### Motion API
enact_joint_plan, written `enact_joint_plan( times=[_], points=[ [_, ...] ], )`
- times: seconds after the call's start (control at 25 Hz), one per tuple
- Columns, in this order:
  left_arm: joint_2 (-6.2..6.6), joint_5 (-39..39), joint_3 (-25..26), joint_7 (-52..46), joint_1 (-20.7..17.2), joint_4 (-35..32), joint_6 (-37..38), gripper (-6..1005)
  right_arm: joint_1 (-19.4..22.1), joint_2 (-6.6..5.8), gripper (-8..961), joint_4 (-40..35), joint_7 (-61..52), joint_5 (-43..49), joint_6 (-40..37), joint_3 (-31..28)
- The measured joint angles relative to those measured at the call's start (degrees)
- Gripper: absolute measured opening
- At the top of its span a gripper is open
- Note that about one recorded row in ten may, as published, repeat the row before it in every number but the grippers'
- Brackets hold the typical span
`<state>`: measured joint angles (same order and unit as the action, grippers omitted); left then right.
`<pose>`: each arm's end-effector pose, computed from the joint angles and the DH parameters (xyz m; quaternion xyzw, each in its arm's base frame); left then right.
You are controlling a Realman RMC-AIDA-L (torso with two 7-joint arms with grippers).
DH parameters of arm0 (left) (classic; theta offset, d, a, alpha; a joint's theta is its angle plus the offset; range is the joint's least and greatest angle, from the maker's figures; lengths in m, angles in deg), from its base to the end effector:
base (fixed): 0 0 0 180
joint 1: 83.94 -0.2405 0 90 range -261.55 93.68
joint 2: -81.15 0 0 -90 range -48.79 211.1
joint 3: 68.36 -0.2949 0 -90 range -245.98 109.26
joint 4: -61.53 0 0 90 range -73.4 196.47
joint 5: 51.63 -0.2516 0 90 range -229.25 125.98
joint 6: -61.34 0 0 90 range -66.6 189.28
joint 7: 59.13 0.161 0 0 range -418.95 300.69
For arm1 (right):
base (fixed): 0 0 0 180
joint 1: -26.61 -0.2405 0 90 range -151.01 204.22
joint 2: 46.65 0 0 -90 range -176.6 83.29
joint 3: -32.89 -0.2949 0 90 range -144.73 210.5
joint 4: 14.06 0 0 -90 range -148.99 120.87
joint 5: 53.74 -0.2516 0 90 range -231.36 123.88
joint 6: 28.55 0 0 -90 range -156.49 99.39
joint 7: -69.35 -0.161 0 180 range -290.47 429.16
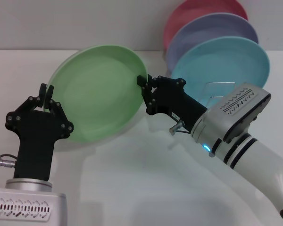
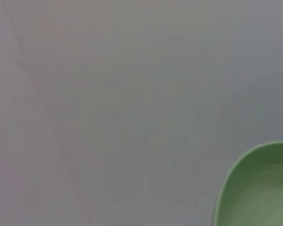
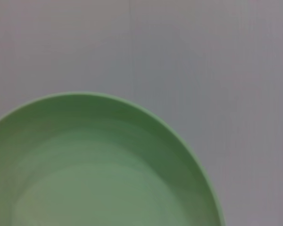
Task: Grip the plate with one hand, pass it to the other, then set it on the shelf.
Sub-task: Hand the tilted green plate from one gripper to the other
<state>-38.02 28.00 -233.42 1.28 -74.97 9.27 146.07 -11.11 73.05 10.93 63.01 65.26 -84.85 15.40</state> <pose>-0.2557 0.2542 -0.1287 -0.6658 -0.0504 -0.1984 0.7175 0.2284 0.3950 -0.1826 -0.8405 0.1719 0.3430 0.3826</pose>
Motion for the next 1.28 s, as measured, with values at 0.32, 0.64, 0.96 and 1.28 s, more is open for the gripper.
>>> enact_joint_plan(
  times=[0.32,0.64,0.96,1.28],
  points=[
    [0.00,0.00,0.00,0.00,0.07,0.05,0.00,146,0.02,0.00,50,-0.03,-0.02,0.00,-0.15,0.00],
    [0.16,0.01,0.03,-0.12,0.27,0.05,-0.59,149,0.02,-0.01,50,-0.04,-0.02,0.00,-0.22,-0.02],
    [0.35,-0.01,1.43,-3.03,-0.08,0.96,0.37,152,0.08,0.00,48,0.01,0.10,0.03,-0.32,0.05],
    [0.50,-0.04,1.87,-8.47,-0.91,2.15,5.36,372,0.34,0.09,36,-0.18,0.10,0.03,-0.32,0.00]
  ],
)
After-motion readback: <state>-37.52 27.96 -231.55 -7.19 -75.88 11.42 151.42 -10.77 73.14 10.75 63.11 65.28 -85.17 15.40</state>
